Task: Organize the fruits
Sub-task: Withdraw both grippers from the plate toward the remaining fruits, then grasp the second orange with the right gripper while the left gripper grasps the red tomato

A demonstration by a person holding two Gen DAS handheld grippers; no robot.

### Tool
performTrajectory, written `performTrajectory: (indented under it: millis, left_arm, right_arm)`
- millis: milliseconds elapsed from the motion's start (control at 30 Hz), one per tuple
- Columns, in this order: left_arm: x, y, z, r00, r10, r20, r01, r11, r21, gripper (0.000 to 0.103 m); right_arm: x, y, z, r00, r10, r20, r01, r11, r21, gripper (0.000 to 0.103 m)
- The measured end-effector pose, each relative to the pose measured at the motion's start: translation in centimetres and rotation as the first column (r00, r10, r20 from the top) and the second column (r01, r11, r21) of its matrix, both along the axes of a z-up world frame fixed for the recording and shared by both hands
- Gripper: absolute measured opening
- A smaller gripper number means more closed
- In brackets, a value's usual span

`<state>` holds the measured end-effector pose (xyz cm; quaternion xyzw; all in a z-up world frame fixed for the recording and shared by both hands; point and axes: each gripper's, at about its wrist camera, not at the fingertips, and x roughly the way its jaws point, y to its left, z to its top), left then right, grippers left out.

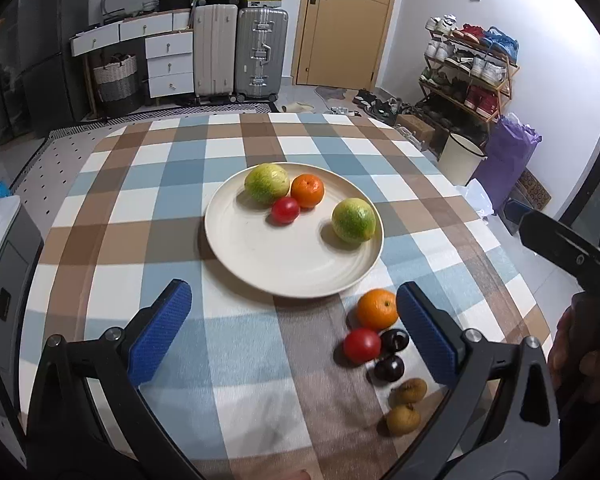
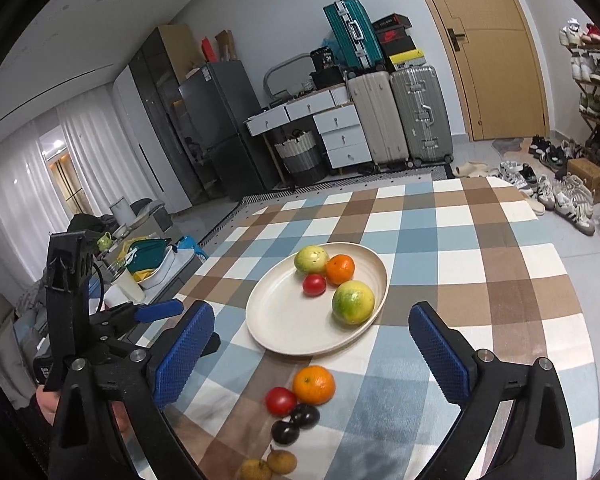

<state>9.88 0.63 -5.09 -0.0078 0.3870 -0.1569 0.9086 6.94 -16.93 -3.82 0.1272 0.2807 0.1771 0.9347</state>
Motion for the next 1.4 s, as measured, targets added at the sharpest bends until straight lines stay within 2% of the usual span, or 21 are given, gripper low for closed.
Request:
performTrajectory:
  millis: [167,433,867,1067,1400]
  left_arm:
    - [-1.5,0.7,-0.6,1.000,0.022,-0.003,-0.022,1.000,0.000,0.102]
    - [-2.7,2.1,-2.3,0.999,0.049,-0.016,-0.050,0.998,-0.028,0.102]
    - [-1.6,3.0,-4.6,0.996,0.055,-0.065,-0.058,0.997,-0.049,0.102]
    - [-0.9,3.0,-5.3,0.995,0.047,-0.087,-0.053,0.997,-0.061,0.102]
    - [0.1,3.3,-6.1,0.993,0.045,-0.110,-0.053,0.996,-0.073,0.102]
  right_arm:
    - [-1.2,0.5,-0.8,1.000,0.009,0.001,-0.009,1.000,-0.001,0.100]
    - [-1.1,1.0,-3.2,0.998,0.011,-0.065,-0.012,1.000,-0.011,0.100]
    - [1.5,1.6,-6.7,0.981,0.002,-0.193,-0.008,1.000,-0.027,0.100]
    - [2.6,2.3,-7.7,0.976,0.018,-0.219,-0.026,0.999,-0.037,0.098]
    - [4.3,2.9,-9.4,0.959,0.044,-0.280,-0.052,0.998,-0.022,0.082]
